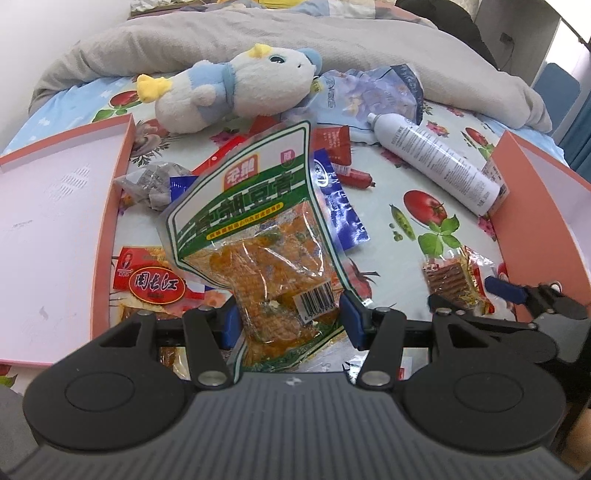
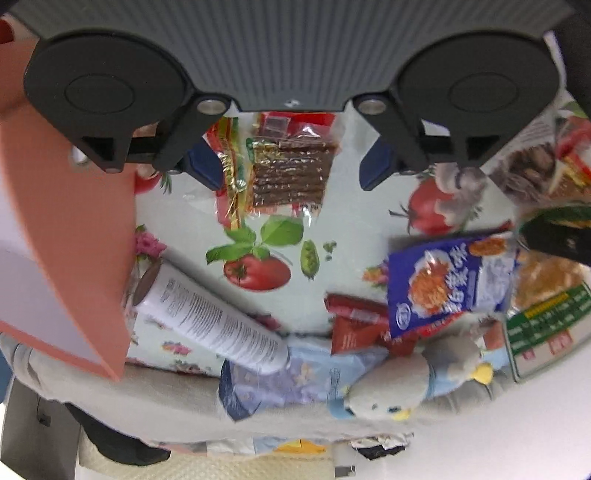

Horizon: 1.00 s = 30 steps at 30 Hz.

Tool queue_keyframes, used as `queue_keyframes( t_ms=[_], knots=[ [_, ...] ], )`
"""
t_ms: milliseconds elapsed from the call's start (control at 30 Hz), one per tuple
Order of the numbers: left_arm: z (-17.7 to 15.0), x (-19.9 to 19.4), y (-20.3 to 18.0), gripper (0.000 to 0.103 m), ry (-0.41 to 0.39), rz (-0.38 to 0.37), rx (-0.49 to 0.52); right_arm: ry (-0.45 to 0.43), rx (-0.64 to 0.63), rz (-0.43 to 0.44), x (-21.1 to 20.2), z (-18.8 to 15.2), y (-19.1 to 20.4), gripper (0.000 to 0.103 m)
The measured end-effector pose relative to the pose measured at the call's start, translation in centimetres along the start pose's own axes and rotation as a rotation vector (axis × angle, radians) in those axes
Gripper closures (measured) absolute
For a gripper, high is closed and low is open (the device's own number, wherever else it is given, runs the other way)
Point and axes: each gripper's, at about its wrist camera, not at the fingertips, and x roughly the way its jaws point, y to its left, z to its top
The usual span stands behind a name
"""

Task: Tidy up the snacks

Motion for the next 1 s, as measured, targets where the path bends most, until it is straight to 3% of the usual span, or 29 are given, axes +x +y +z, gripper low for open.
queue_keyframes(
  t_ms=[167, 233, 333, 667, 1000],
  knots=[
    [0.0, 0.4, -0.1, 0.043, 0.011, 0.005, -0.003, 0.01, -0.021, -0.018, 0.9, -1.0, -0.2, 0.022],
    [0.0, 0.6, -0.1, 0.043, 0.015, 0.003, -0.007, 0.023, -0.01, 0.007, 0.8, -0.7, -0.4, 0.039],
    [0.2, 0.7, -0.4, 0.043, 0.015, -0.003, -0.01, 0.037, -0.009, 0.014, 0.7, -0.4, 0.0, 0.048],
    [0.7, 0.4, -1.3, 0.043, 0.005, -0.018, 0.005, 0.039, 0.047, 0.052, -0.3, 0.0, -0.6, 0.053],
    [2.3, -1.3, -3.1, 0.043, -0.025, -0.041, 0.014, -0.024, 0.078, 0.083, -4.3, 2.1, -1.5, 0.054]
  ],
)
